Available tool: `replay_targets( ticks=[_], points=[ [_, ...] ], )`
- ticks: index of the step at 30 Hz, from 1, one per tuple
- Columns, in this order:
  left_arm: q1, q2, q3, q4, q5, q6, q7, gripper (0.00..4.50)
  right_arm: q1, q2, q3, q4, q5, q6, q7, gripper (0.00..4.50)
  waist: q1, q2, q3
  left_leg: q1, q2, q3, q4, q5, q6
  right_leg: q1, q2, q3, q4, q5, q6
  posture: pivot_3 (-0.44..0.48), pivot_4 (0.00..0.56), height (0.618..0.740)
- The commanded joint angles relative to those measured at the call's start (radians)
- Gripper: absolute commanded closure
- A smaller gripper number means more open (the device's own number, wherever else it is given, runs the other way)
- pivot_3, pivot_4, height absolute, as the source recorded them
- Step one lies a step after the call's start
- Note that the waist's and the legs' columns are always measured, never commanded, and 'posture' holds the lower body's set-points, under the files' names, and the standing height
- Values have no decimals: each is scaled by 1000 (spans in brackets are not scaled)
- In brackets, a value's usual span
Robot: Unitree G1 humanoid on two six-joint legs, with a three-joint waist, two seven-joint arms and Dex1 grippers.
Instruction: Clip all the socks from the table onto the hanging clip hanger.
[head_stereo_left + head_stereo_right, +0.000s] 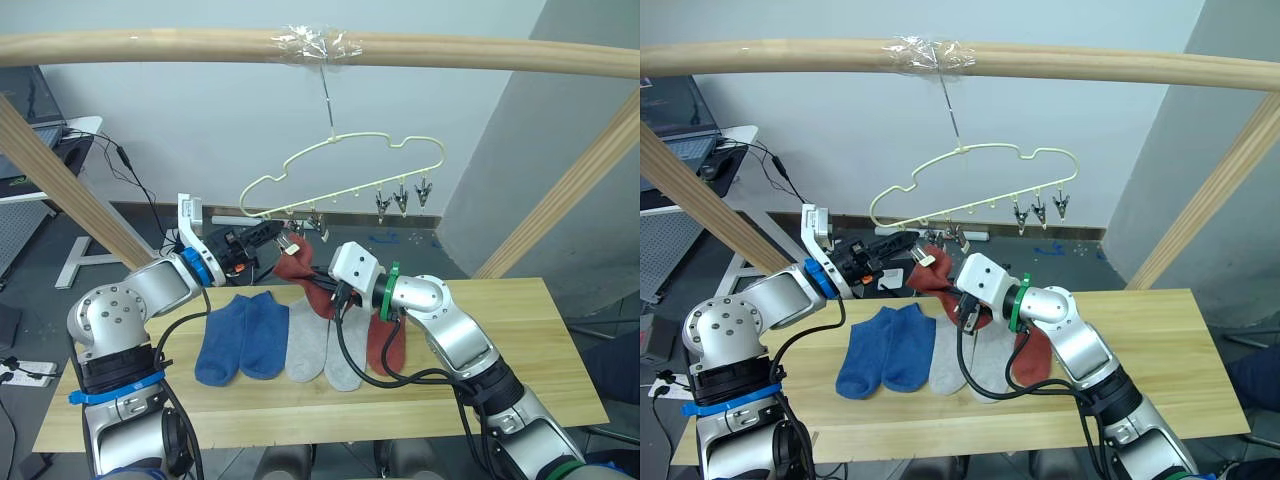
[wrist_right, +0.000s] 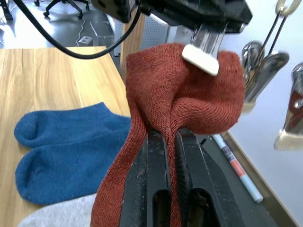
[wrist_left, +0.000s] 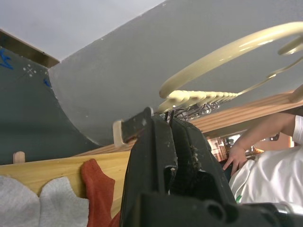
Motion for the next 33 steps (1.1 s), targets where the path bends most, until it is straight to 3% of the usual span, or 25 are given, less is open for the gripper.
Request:
replay_targets(
  ticks=[1,2,14,18,19,23,29,31,33],
  points=[
    [3,-4,0,-52,-45,-15,1,4500,0,7,0,-52,16,1,6,4482,0,0,0,0,0,0,0,0,0,0,0,0,0,0,0,167,189,740],
    [6,-6,4,-56,-49,-19,3,4500,1,8,1,-54,18,4,8,4482,0,0,0,0,0,0,0,0,0,0,0,0,0,0,0,168,188,740],
    [44,97,30,-90,-32,-80,12,784,2,91,-14,-13,65,64,-12,4500,0,0,0,0,0,0,0,1,-1,-1,0,0,1,0,0,184,181,740],
    [101,166,13,-143,23,-131,-5,784,-3,207,-84,31,187,210,-50,4500,-3,0,0,0,1,0,-1,1,-1,-1,0,0,1,0,-1,197,189,740],
    [122,186,-4,-173,38,-145,-24,760,-8,235,-102,40,216,248,-57,3903,-3,0,0,0,1,0,-2,1,-2,-1,1,0,1,1,-1,203,189,740],
    [172,225,-58,-255,93,-206,-62,760,-23,252,-111,49,229,288,-68,2615,7,1,1,0,1,-1,-3,1,-3,-2,1,-1,0,1,-2,210,192,740],
    [269,251,-157,-384,214,-315,-94,760,42,172,-128,0,233,310,-67,428,15,2,1,1,1,-3,-3,1,-2,-2,0,-4,-1,1,-2,217,200,740],
    [281,241,-200,-413,266,-361,-88,760,75,122,-142,-31,224,305,-72,27,21,4,2,0,1,-4,-3,1,-2,-2,0,-5,-1,1,-2,212,205,740],
    [287,237,-268,-430,338,-417,-89,760,111,60,-161,-63,213,288,-72,27,26,5,4,0,1,-4,-3,1,-2,-1,0,-5,-1,1,-2,203,210,740]
  ],
)
